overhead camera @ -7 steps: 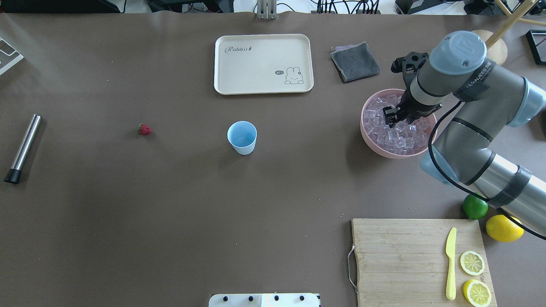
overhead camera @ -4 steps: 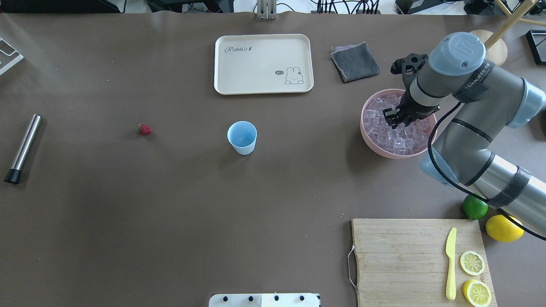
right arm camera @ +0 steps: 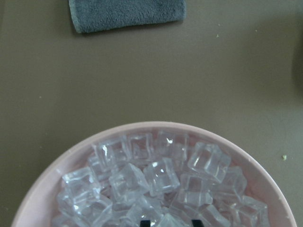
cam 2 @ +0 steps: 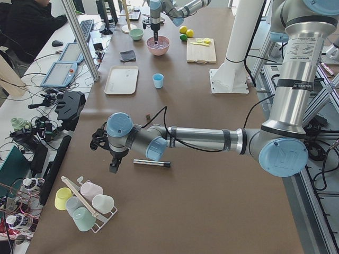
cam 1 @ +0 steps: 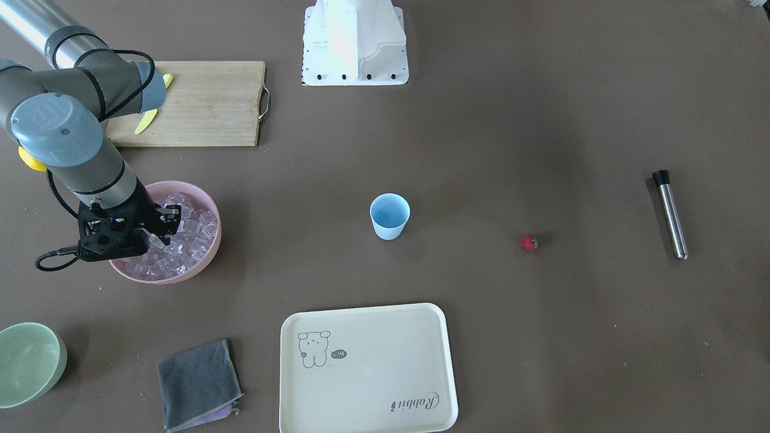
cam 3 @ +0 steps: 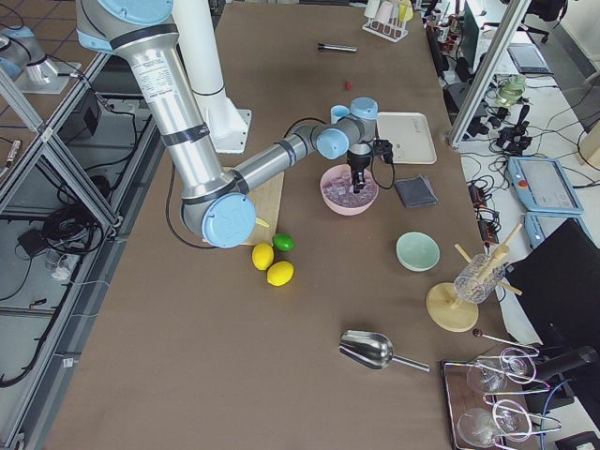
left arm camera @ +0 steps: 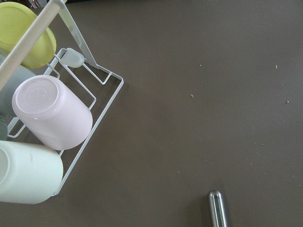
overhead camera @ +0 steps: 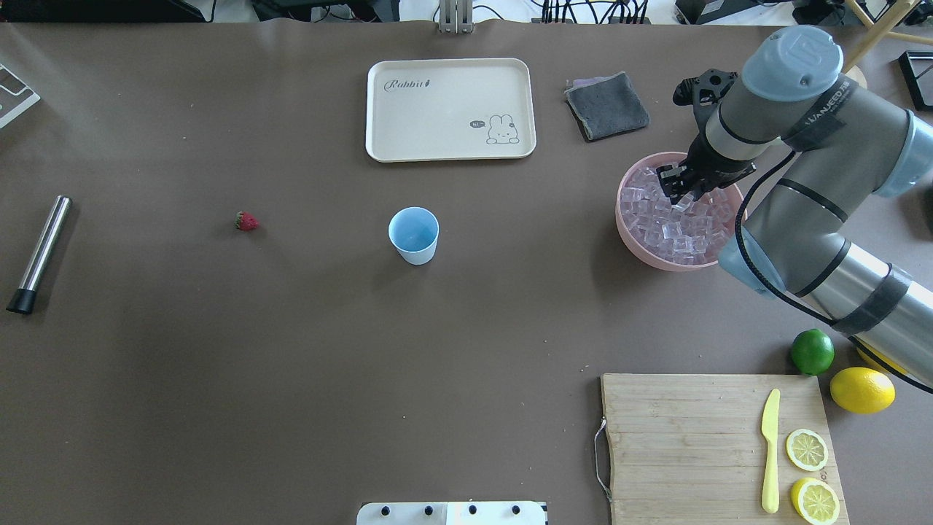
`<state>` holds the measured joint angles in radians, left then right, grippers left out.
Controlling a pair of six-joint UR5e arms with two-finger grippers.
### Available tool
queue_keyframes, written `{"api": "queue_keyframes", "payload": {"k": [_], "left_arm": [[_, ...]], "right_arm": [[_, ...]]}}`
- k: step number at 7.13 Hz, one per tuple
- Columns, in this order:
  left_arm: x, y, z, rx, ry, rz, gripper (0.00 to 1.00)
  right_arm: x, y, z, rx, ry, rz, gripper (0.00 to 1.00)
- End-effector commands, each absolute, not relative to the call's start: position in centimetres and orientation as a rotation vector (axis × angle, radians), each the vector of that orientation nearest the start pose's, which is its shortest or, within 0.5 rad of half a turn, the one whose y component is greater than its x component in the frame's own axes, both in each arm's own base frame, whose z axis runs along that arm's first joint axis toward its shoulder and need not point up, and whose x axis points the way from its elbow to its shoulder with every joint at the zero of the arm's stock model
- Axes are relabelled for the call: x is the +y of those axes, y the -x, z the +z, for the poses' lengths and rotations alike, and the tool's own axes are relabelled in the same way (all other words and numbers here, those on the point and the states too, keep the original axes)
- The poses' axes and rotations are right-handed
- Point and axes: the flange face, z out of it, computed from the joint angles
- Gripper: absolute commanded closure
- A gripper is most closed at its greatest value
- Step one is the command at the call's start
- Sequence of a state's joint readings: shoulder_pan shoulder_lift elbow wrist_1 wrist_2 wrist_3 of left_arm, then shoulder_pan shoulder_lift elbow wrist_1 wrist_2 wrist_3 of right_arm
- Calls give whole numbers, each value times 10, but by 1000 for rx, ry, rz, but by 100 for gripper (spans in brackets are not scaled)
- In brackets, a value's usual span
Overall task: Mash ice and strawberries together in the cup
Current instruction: 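Close the right gripper on ice cubes and lift, then carry the ice to the light-blue cup with the right gripper and release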
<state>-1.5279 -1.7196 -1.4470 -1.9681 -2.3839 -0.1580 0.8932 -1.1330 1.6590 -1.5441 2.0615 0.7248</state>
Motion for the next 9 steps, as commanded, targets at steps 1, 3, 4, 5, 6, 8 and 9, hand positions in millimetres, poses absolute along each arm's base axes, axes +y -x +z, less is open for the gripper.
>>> {"api": "queue_keyframes", "payload": {"k": [1, 3, 4, 5, 6, 8, 9], "left_arm": [[-576, 36, 594, 836, -317, 65, 2], [-576, 36, 594, 836, -317, 65, 2], [-576, 36, 595, 836, -316, 64, 2], [-576, 36, 595, 836, -316, 64, 2], [-576, 36, 596, 836, -314, 64, 2], [-575, 36, 595, 837, -315, 64, 2], [-575, 37, 593, 837, -319, 64, 2]], "right_arm": [[-580, 350, 290, -726, -78, -71, 86], [-572, 393, 239, -753, -31, 25, 89], [-574, 426, 209, -764, -13, 44, 94], [-577, 458, 176, -776, 3, 81, 96], [-582, 480, 152, -798, -8, 94, 99], [-575, 520, 121, -859, -63, 81, 99], [-566, 552, 97, -882, -80, 86, 99]]}}
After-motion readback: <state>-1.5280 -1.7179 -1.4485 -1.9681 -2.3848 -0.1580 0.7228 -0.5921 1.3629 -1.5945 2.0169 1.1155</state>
